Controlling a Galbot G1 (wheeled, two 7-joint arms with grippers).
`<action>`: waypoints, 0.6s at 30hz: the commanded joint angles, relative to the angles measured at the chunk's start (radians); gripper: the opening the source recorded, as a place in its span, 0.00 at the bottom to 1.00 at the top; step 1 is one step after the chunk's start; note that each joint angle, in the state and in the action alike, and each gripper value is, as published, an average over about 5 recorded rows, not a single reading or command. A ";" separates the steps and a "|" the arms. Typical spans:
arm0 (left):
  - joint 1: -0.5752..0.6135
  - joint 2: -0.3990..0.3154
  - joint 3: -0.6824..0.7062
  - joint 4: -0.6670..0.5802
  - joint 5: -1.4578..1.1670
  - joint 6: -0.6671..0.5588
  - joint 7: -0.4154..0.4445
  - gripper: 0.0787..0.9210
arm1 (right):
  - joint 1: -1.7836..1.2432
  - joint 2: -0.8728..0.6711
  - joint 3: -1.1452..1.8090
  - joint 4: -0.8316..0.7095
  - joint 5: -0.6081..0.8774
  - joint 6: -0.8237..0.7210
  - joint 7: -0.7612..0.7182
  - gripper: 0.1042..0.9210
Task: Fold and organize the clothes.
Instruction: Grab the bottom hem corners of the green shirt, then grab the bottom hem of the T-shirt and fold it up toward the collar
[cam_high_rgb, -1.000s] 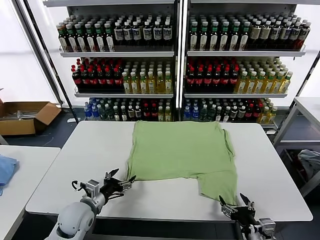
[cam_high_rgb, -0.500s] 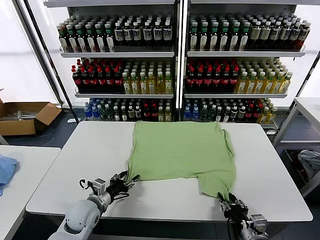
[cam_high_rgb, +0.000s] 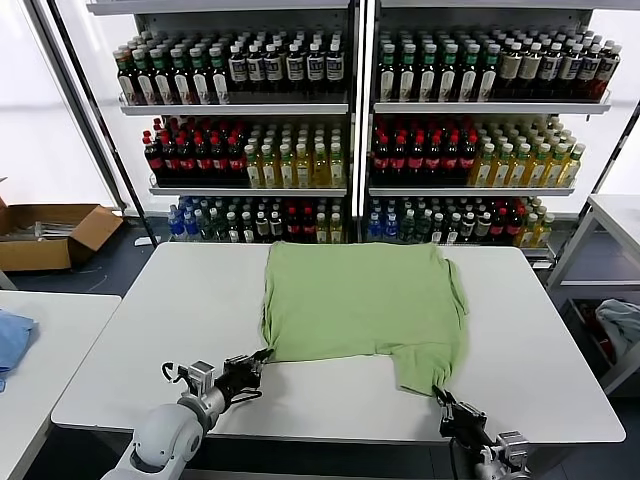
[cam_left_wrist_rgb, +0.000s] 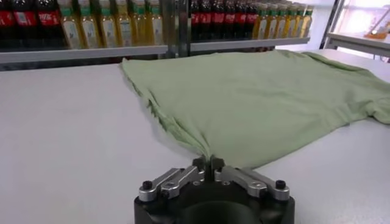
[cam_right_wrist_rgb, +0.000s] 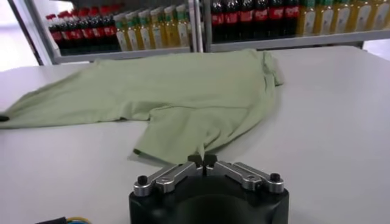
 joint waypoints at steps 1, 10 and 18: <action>0.005 -0.002 -0.006 -0.021 -0.007 -0.007 -0.005 0.02 | 0.001 0.007 -0.001 0.005 0.060 0.142 -0.068 0.00; 0.066 -0.015 -0.059 -0.116 -0.047 -0.009 -0.018 0.01 | -0.080 -0.008 0.041 0.019 0.186 0.220 -0.232 0.00; 0.210 -0.020 -0.142 -0.250 -0.057 -0.002 -0.029 0.01 | -0.211 0.016 0.094 0.039 0.230 0.284 -0.346 0.00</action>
